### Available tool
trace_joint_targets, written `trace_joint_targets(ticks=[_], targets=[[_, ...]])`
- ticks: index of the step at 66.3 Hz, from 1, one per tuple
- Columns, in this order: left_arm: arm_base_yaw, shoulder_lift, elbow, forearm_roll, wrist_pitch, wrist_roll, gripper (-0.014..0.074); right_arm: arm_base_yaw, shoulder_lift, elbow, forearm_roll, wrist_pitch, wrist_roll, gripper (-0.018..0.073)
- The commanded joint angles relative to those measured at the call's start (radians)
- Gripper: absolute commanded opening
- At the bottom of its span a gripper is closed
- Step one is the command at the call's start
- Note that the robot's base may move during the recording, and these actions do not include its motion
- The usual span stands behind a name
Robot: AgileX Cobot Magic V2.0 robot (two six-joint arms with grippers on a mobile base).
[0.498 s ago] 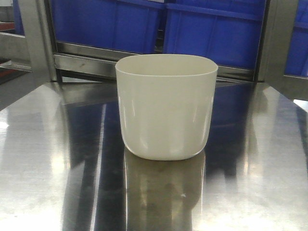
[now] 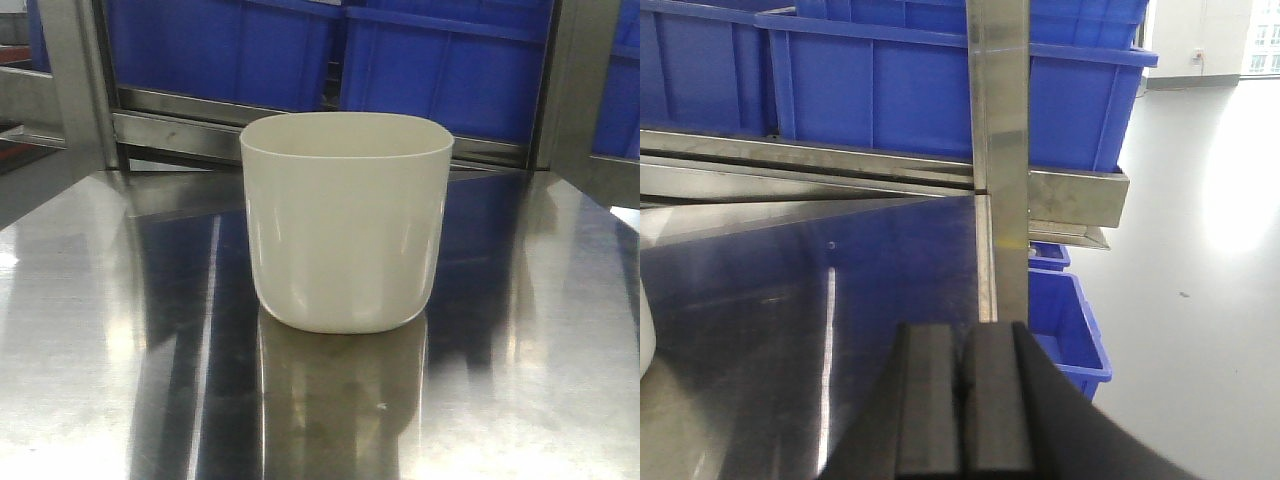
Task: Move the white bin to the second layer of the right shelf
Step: 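Move the right gripper down toward the rim of the white bin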
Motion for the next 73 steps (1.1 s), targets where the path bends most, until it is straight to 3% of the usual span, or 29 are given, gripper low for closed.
trace_joint_targets(ticks=[1,14,42,49,63,73], targets=[[-0.004,-0.016,0.037,0.0,-0.086,-0.003,0.0085,-0.001,-0.02,-0.058,-0.023,-0.043,-0.029,0.0052],[-0.004,-0.016,0.037,0.0,-0.086,-0.003,0.0085,-0.001,0.024,-0.178,-0.024,0.215,-0.061,0.0052],[-0.004,-0.016,0.037,0.0,-0.086,-0.003,0.0085,0.0,0.415,-0.413,-0.023,0.276,-0.035,0.0052],[-0.004,-0.016,0.037,0.0,-0.086,-0.003,0.0085,0.008,0.545,-0.494,-0.056,0.307,0.098,0.0052],[-0.004,-0.016,0.037,0.0,-0.086,-0.003,0.0085,0.129,0.781,-0.645,-0.307,0.485,0.486,0.0052],[-0.004,-0.016,0.037,0.0,-0.086,-0.003,0.0085,0.265,0.927,-0.739,-0.397,0.539,0.588,0.013]])
